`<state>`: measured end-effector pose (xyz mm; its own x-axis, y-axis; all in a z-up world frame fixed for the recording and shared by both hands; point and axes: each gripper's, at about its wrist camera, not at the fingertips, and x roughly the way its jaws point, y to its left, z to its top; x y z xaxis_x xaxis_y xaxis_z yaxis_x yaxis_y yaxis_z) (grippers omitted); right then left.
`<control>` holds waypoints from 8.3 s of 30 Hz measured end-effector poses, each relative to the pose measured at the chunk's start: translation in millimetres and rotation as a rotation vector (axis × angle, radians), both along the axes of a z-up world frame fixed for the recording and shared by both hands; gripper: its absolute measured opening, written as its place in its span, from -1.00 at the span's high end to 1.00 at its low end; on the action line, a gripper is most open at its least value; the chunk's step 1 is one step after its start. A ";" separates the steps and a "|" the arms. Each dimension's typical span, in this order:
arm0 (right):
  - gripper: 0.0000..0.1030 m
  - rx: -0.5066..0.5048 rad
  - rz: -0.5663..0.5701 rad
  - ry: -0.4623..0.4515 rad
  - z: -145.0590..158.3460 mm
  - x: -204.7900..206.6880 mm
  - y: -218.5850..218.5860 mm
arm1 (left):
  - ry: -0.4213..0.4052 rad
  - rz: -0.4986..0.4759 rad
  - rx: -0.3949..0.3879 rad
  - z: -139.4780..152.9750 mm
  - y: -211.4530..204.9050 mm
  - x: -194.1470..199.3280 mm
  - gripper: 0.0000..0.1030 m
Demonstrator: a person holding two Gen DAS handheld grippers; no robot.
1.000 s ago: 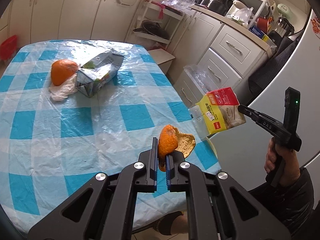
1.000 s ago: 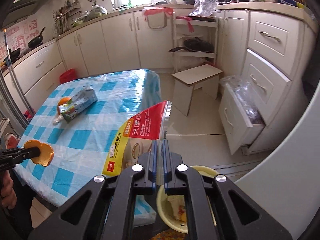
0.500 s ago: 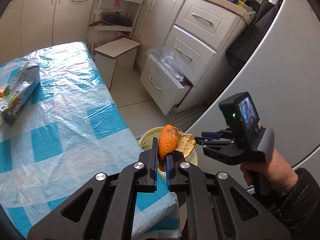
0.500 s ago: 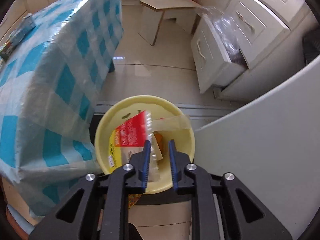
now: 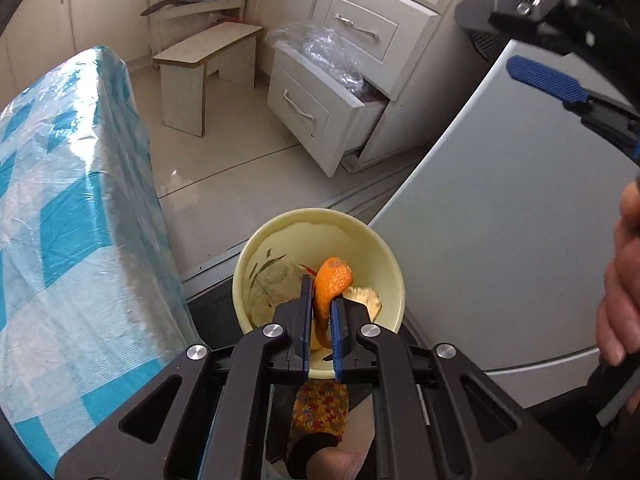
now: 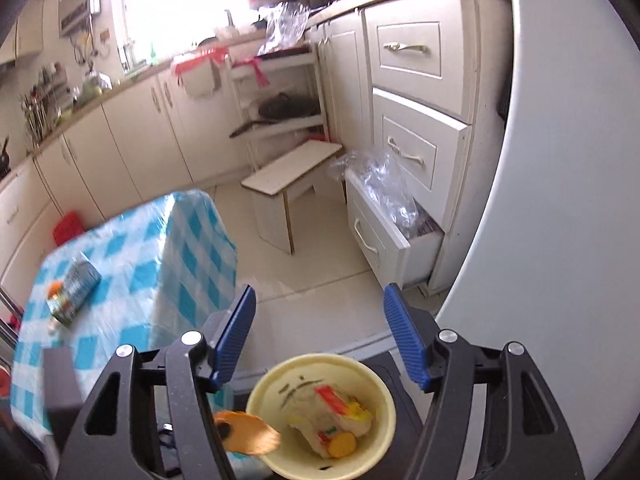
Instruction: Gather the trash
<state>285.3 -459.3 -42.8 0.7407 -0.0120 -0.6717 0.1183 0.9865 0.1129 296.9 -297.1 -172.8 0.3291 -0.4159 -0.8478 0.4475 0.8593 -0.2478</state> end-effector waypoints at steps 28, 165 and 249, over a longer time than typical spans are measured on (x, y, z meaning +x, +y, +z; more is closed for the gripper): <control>-0.42 0.028 0.090 -0.036 12.6 16.6 49.5 | -0.247 0.218 0.130 75.5 103.9 -65.6 -0.59; -0.82 0.327 0.389 0.395 -81.5 126.1 299.1 | -0.126 0.193 -0.055 22.2 388.3 6.7 0.71; -0.17 -0.029 0.172 0.373 -77.9 27.6 35.4 | -0.041 0.056 -0.236 58.3 116.6 -31.0 0.89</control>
<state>312.9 -424.0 -120.8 0.4393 0.0681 -0.8957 -0.0212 0.9976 0.0654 265.8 -180.5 -114.6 0.3892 -0.5813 -0.7146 0.4144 0.8033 -0.4278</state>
